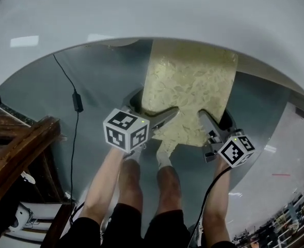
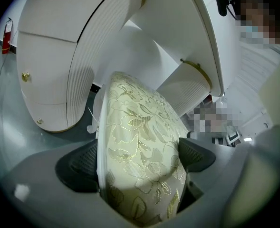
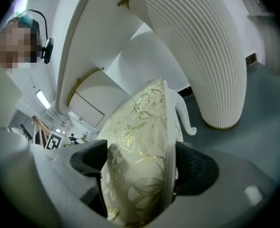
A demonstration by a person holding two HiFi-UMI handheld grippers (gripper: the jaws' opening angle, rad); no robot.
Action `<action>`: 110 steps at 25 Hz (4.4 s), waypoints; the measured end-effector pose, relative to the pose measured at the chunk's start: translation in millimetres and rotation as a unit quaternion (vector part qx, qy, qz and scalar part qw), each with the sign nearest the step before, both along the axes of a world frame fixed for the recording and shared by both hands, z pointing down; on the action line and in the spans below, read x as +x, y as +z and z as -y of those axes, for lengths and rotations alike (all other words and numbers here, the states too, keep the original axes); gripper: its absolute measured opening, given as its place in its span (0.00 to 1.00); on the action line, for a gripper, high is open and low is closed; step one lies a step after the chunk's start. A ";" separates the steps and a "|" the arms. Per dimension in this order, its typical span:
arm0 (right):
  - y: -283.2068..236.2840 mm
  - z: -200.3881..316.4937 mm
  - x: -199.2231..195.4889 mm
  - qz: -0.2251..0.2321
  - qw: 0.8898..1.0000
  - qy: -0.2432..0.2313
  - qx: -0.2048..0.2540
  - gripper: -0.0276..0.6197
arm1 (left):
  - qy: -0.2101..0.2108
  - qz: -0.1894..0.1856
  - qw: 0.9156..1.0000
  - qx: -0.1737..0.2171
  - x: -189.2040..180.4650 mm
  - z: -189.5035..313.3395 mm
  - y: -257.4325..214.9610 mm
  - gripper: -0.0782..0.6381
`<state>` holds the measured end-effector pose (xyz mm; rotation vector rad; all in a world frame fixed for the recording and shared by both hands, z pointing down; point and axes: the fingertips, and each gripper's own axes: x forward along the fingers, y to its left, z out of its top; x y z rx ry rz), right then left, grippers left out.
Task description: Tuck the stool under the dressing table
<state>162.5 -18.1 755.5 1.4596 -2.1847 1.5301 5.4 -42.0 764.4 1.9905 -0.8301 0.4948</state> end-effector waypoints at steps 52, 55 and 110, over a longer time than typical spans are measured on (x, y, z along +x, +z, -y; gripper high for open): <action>14.9 104.4 20.8 -0.052 0.998 0.007 0.031 0.73 | -0.011 -0.008 1.000 -0.006 -2.6 102.2 20.1 0.85; 2.5 101.7 25.4 -0.054 0.998 0.010 0.034 0.73 | -0.024 0.012 1.000 0.008 -15.0 104.6 12.5 0.80; -499.6 -99.1 -45.2 -0.197 0.949 0.054 0.239 0.06 | -0.013 0.121 0.954 0.273 -42.8 -91.9 -489.6 0.12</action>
